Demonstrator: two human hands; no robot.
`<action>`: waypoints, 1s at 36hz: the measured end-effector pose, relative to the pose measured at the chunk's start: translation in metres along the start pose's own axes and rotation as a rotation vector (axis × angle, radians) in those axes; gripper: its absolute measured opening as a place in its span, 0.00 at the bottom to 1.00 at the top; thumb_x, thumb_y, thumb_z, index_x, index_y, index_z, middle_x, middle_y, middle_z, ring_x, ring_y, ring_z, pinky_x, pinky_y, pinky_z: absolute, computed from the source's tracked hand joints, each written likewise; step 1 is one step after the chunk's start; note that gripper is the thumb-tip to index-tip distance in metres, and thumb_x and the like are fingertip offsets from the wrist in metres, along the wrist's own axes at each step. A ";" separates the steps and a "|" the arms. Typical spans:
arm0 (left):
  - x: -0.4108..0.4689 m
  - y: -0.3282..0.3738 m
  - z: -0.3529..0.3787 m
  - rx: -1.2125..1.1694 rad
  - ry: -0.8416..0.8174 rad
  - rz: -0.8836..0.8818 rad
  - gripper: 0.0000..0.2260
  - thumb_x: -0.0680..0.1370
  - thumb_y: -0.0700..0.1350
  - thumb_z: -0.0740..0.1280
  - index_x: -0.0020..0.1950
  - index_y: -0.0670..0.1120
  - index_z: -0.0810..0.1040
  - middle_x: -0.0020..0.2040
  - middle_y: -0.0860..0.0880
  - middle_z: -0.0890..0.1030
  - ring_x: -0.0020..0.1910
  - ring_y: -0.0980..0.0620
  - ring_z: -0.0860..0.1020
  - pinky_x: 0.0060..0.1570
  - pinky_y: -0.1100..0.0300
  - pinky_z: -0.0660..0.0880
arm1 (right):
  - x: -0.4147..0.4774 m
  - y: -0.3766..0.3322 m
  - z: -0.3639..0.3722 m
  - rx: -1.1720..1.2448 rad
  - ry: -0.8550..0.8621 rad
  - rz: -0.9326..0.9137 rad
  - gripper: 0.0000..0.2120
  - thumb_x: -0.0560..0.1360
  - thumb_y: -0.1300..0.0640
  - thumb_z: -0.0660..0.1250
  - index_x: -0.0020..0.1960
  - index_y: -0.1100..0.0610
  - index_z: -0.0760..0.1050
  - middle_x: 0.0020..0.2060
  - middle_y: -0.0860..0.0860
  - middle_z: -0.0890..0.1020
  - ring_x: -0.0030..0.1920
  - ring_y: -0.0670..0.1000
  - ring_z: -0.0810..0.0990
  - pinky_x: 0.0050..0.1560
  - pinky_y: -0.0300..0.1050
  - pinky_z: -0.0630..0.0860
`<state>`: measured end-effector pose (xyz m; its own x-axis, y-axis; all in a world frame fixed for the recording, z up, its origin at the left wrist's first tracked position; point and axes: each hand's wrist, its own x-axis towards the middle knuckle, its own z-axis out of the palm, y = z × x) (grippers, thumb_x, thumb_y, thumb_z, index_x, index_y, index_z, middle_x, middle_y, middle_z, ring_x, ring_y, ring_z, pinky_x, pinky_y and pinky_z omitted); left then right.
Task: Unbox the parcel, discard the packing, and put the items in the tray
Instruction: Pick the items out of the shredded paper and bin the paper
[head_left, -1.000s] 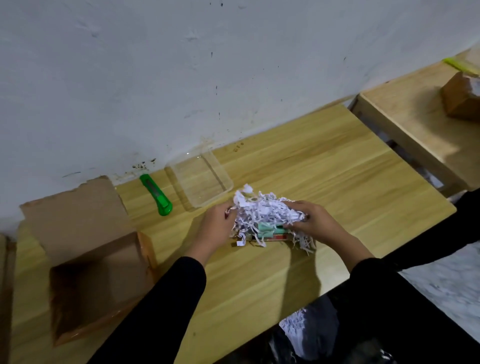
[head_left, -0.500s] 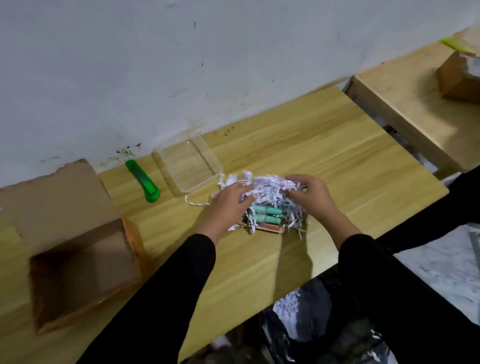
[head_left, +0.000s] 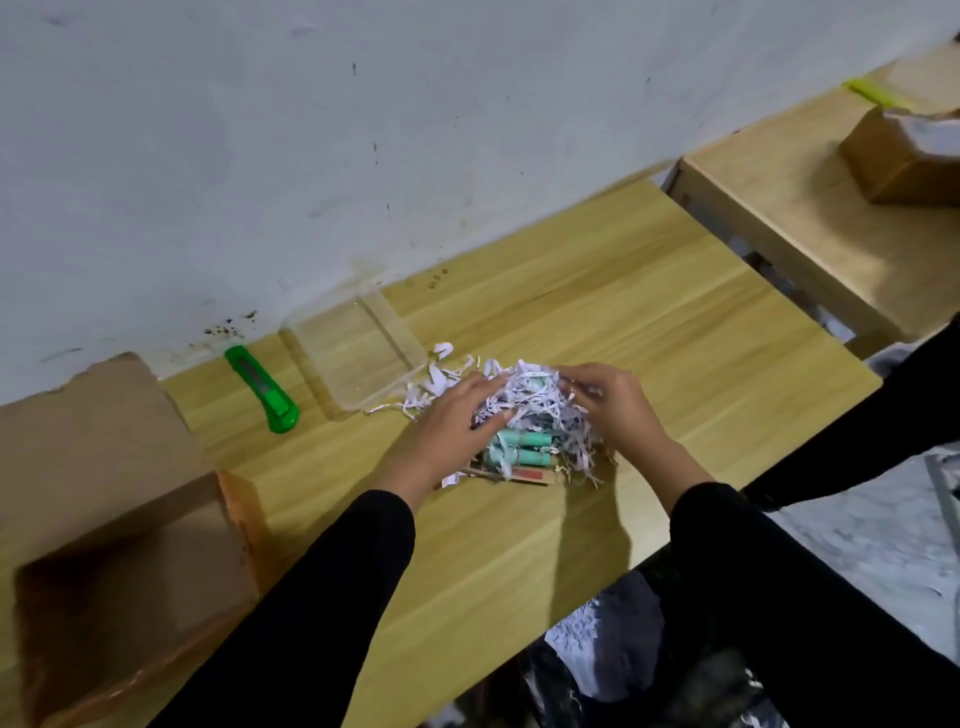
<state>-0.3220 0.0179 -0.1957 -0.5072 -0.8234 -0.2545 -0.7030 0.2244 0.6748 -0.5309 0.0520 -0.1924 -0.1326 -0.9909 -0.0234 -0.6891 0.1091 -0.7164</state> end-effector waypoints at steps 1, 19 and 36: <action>0.004 -0.002 -0.002 -0.007 0.008 -0.017 0.23 0.77 0.61 0.60 0.72 0.62 0.61 0.75 0.52 0.62 0.73 0.51 0.62 0.70 0.50 0.61 | 0.005 0.002 -0.002 0.021 0.007 0.042 0.13 0.74 0.61 0.67 0.58 0.61 0.78 0.50 0.59 0.83 0.44 0.52 0.80 0.53 0.44 0.79; 0.050 0.023 -0.011 -0.213 0.183 -0.197 0.24 0.80 0.54 0.59 0.70 0.40 0.69 0.59 0.40 0.79 0.47 0.46 0.79 0.48 0.61 0.69 | 0.011 0.004 0.001 0.182 -0.093 0.044 0.18 0.74 0.55 0.68 0.63 0.50 0.74 0.60 0.51 0.76 0.58 0.50 0.76 0.60 0.46 0.73; 0.070 0.022 0.001 -0.372 0.384 -0.326 0.11 0.80 0.48 0.61 0.55 0.43 0.77 0.34 0.53 0.73 0.28 0.55 0.68 0.30 0.60 0.63 | 0.033 0.028 -0.006 0.163 0.169 0.244 0.11 0.74 0.64 0.67 0.55 0.61 0.80 0.56 0.58 0.80 0.54 0.54 0.80 0.60 0.44 0.75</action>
<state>-0.3730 -0.0342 -0.1990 -0.0315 -0.9630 -0.2677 -0.5358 -0.2098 0.8179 -0.5586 0.0225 -0.2093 -0.4052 -0.9085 -0.1016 -0.5014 0.3138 -0.8063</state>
